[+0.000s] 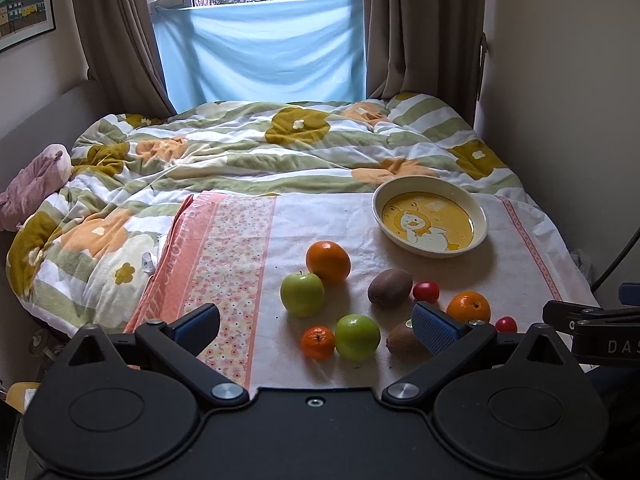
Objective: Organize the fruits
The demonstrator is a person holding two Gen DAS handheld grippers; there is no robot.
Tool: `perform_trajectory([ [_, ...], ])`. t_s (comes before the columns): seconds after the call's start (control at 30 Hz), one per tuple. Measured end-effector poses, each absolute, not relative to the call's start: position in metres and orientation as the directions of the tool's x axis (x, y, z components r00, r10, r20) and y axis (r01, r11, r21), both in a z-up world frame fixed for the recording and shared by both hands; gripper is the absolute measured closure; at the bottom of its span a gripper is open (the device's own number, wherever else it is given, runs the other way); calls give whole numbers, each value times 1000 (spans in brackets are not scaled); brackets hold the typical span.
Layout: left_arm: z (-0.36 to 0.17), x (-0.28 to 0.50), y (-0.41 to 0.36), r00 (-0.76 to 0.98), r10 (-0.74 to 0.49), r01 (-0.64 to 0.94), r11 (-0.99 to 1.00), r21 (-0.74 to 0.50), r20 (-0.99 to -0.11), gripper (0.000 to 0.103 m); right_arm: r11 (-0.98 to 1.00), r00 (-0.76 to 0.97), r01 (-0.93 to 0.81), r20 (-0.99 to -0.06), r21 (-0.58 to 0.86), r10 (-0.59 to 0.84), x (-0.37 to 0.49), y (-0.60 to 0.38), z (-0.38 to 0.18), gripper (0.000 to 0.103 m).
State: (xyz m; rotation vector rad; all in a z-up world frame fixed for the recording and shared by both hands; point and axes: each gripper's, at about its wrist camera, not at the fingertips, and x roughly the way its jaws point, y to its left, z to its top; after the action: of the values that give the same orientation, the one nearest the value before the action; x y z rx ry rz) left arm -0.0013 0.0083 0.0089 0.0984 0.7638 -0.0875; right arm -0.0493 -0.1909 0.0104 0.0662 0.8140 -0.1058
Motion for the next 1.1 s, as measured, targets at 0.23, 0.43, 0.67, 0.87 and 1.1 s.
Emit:
perform_trajectory([
  [0.23,9,-2,9,722,-48,118,992,54,-690,0,993,682,119,-728,18,-69,-49,-191,11,0],
  [0.43,10,-3,9,724,-47,119,991,58,-688,0,993,682,119,-729,17,-69,-49,-190,11,0],
  [0.67,11,-5,6,725,-52,137,988,70,-687,0,994,677,108,-734,26,-54,-49,-189,13,0],
  [0.87,7,-8,-3,745,-95,224,968,114,-661,0,997,672,71,-740,32,-24,-46,-189,13,0],
  [1.1,-23,-3,-10,746,-143,370,901,227,-650,0,995,660,35,-750,90,44,-34,-190,-10,0],
])
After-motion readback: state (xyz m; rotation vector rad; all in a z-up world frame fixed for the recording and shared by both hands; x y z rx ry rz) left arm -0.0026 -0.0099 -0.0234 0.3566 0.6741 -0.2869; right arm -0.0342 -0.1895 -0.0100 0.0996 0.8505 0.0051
